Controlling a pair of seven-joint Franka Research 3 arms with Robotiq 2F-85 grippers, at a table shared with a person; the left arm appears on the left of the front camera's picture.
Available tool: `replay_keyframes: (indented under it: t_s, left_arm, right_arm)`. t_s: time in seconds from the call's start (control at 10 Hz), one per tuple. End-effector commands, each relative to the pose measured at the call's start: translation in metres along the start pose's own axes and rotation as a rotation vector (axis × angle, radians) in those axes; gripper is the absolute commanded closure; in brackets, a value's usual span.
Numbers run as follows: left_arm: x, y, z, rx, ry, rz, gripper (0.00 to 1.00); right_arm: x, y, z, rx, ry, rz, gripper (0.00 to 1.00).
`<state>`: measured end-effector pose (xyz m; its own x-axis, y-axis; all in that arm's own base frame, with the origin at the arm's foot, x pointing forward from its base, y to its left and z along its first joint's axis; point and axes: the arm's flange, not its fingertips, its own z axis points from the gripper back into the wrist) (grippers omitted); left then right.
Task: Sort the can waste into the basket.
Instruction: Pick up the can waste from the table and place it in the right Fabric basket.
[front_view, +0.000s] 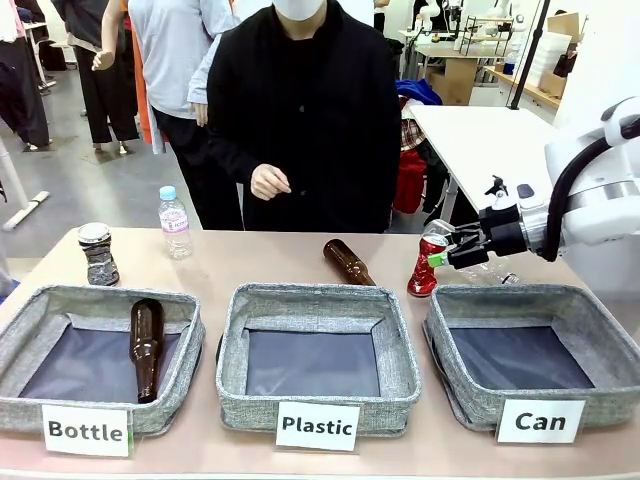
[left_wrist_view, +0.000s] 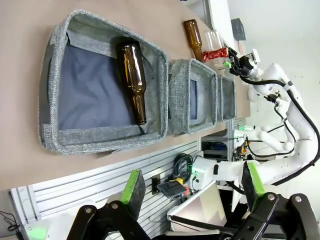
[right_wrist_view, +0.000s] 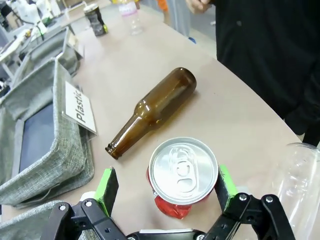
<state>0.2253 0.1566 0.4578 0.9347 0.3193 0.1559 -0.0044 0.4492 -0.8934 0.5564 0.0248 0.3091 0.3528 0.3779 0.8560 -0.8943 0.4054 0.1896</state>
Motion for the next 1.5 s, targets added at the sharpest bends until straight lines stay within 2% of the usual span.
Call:
replay_keyframes:
  t_s: [0.0, 0.4, 0.5, 0.6, 0.7, 0.9, 1.0, 1.1, 1.2, 1.3, 1.4]
  left_arm:
    - [-0.002, -0.002, -0.002, -0.015, -0.005, 0.013, 0.00]
    - [-0.002, -0.002, -0.002, -0.015, -0.005, 0.013, 0.00]
    - [-0.002, -0.002, -0.002, -0.015, -0.005, 0.013, 0.00]
    - [-0.002, -0.002, -0.002, -0.015, -0.005, 0.013, 0.00]
    - [-0.002, -0.002, -0.002, -0.015, -0.005, 0.013, 0.00]
    - [-0.002, -0.002, -0.002, -0.015, -0.005, 0.013, 0.00]
    - [-0.002, -0.002, -0.002, -0.015, -0.005, 0.013, 0.00]
    - [-0.002, -0.002, -0.002, -0.015, -0.005, 0.013, 0.00]
    - [-0.002, -0.002, -0.002, -0.015, -0.005, 0.013, 0.00]
    - [-0.002, -0.002, -0.002, -0.015, -0.005, 0.013, 0.00]
    - [-0.002, -0.002, -0.002, -0.015, -0.005, 0.013, 0.00]
  right_arm:
    - [0.005, -0.004, -0.010, -0.027, -0.022, -0.027, 0.00]
    - [0.005, -0.005, -0.021, -0.010, 0.017, -0.024, 0.00]
    - [0.004, -0.005, -0.023, -0.002, 0.039, -0.015, 0.48]
    - [0.004, -0.006, -0.022, 0.008, 0.042, -0.017, 0.60]
    - [0.005, -0.006, -0.022, 0.016, 0.039, -0.022, 1.00]
    - [0.004, -0.006, -0.022, 0.016, 0.032, -0.022, 1.00]
    - [0.005, -0.005, -0.021, 0.021, 0.023, -0.021, 0.87]
    - [0.008, -0.002, -0.016, 0.031, 0.013, -0.009, 0.96]
    - [0.020, 0.006, 0.002, 0.044, -0.009, 0.015, 1.00]
    - [0.042, 0.021, 0.042, 0.079, -0.030, 0.025, 1.00]
    - [0.065, 0.044, 0.104, 0.123, -0.067, 0.028, 1.00]
